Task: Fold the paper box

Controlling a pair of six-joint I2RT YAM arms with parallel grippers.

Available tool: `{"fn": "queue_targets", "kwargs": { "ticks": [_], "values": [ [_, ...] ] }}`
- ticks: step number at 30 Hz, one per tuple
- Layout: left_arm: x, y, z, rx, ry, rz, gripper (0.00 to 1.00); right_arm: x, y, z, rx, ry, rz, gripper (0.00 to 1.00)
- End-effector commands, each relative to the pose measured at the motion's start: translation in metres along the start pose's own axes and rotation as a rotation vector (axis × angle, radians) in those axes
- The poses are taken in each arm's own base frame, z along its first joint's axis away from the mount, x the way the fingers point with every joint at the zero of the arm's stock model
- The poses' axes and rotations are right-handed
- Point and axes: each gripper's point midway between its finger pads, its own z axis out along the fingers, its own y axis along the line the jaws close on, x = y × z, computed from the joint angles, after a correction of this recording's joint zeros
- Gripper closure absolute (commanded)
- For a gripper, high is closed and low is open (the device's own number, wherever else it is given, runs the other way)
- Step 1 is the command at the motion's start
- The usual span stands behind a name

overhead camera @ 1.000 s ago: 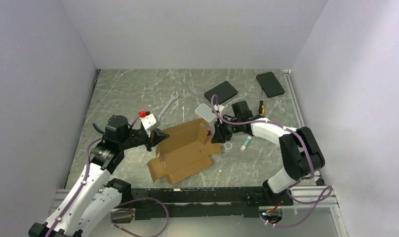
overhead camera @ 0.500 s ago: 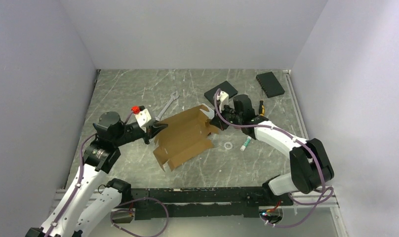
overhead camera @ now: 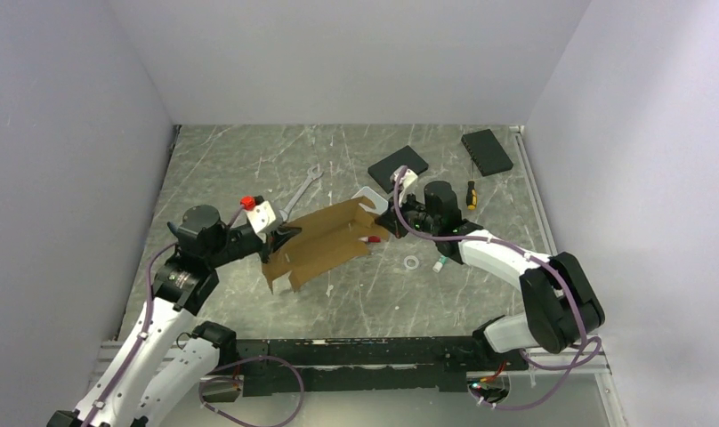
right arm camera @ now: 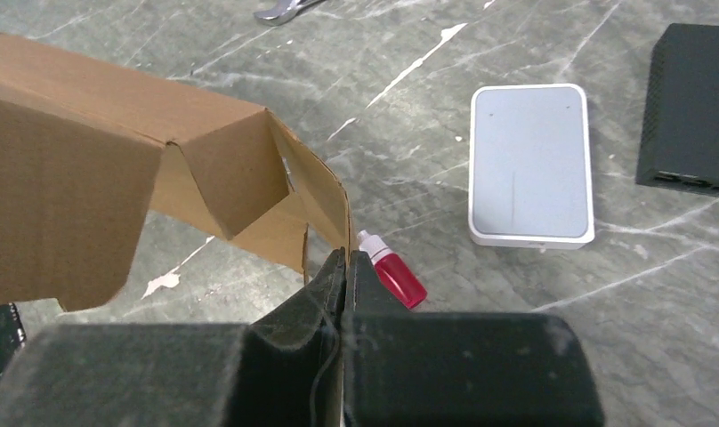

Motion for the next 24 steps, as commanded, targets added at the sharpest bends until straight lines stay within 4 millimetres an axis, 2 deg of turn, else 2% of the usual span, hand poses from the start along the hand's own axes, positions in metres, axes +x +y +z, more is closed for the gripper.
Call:
{"fn": "queue_targets", "kwargs": {
  "ticks": [1,6,9,18,24],
  "values": [
    [0.008,-0.009,-0.001,0.033,0.023,-0.025,1.0,-0.013,0.012,0.003,-0.065,-0.064,-0.029,1.0],
    [0.015,-0.012,-0.003,0.027,0.036,-0.061,1.0,0.005,0.023,0.006,-0.141,-0.012,-0.035,1.0],
    [0.02,-0.01,-0.001,0.021,0.064,-0.093,1.0,0.013,0.024,0.006,-0.157,0.011,-0.063,1.0],
    [0.02,-0.013,-0.003,0.026,0.097,-0.156,1.0,0.017,0.042,-0.002,-0.264,0.012,-0.097,1.0],
    [0.026,-0.011,-0.003,0.014,0.132,-0.177,1.0,0.027,0.043,0.0,-0.279,0.051,-0.086,1.0]
  ]
}}
